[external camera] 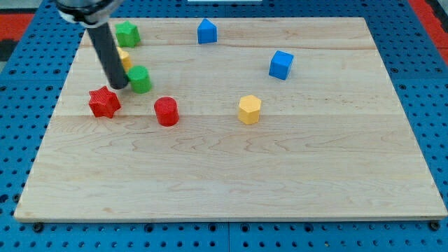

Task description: Move the yellow heart to the left side

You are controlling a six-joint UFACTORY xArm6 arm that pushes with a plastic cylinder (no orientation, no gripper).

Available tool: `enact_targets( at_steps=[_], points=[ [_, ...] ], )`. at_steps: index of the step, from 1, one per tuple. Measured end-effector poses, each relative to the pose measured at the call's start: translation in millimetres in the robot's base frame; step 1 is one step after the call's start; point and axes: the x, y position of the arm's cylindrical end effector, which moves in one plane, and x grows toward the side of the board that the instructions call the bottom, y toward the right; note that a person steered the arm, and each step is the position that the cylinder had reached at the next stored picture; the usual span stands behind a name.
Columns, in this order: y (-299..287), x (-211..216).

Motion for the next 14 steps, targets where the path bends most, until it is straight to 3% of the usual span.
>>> enact_targets(
  at_steps=[2,6,8,12,13,14],
  points=[
    [82,-12],
    [-5,-99],
    [-67,-85],
    [33,-70],
    [51,-30],
    [32,-44]
  ],
)
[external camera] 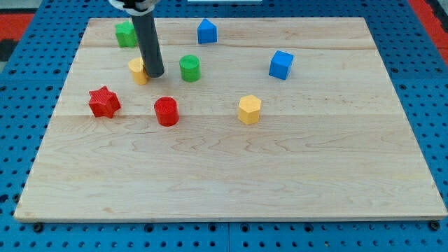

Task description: Move the yellow heart to the left side

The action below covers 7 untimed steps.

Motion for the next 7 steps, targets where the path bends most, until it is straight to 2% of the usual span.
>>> enact_targets(
  at_steps=[1,2,3,4,5,6,7],
  points=[
    [-26,-26],
    [-25,-22],
    [-35,-4],
    [-37,-10],
    [-5,25],
    [-44,23],
    [-63,0]
  ],
)
